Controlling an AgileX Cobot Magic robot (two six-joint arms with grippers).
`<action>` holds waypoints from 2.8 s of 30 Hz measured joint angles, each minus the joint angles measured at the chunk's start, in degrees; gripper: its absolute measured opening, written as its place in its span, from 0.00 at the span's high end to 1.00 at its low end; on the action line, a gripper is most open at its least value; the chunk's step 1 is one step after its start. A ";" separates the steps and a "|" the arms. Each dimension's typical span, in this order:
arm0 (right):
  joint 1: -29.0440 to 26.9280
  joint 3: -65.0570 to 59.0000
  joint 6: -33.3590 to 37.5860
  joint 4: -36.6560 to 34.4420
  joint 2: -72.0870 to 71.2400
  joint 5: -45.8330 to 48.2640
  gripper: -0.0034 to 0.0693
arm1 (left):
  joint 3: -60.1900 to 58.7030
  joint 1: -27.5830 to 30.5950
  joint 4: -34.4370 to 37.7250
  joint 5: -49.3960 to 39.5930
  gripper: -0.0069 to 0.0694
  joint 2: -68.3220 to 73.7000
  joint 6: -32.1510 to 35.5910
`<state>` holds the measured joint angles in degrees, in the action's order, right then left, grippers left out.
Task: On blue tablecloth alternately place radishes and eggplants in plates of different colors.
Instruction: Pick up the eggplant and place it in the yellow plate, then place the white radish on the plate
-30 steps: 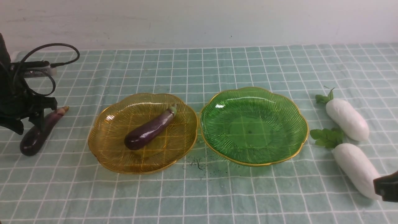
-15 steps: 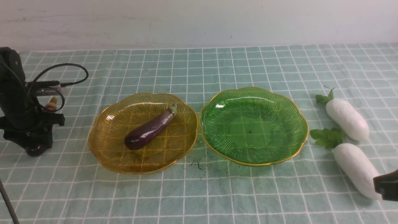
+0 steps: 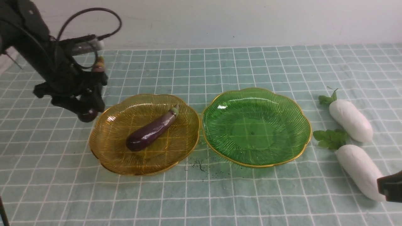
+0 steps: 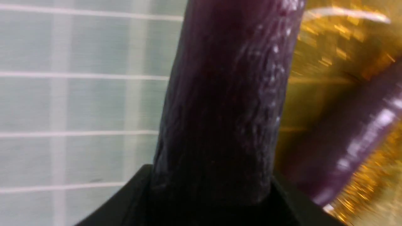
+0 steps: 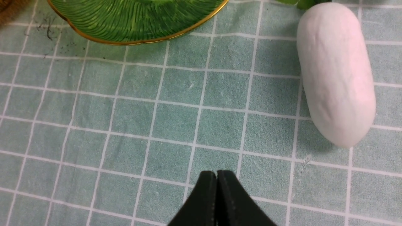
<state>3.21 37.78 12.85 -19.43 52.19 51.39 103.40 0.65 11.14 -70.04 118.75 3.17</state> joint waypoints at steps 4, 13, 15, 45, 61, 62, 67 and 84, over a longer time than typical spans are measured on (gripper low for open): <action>0.00 0.00 0.05 0.00 0.00 0.00 0.97 | 0.00 -5.89 -3.19 -0.12 0.43 1.73 0.51; 0.00 0.00 -0.09 0.00 0.00 0.40 0.97 | 0.48 -13.24 -13.83 -0.27 0.40 4.47 -5.03; 0.00 0.00 -0.43 0.00 0.00 0.13 0.97 | 0.77 -13.42 -14.15 -0.27 0.35 4.47 -5.54; 0.00 0.12 -14.62 26.79 26.58 -20.16 0.15 | 0.18 -13.42 -7.51 -0.28 0.25 -3.45 -4.03; 0.00 0.57 -18.36 29.82 37.25 -22.31 0.28 | 0.18 -13.42 -7.45 -0.28 0.25 -3.45 -3.76; 0.00 0.57 -18.36 29.82 37.25 -22.19 0.32 | 0.18 -13.42 -7.45 -0.28 0.25 -3.45 -3.76; 0.00 0.76 -18.65 29.76 37.25 -21.56 0.37 | 0.18 -13.42 -7.45 -0.28 0.25 -3.45 -3.76; 0.16 24.76 -16.75 17.80 37.62 5.21 0.37 | 0.18 -13.42 -7.42 -0.28 0.25 -3.45 -3.76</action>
<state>3.36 62.54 -3.90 -1.63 89.82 56.60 103.57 -12.78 3.72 -70.32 115.30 -0.59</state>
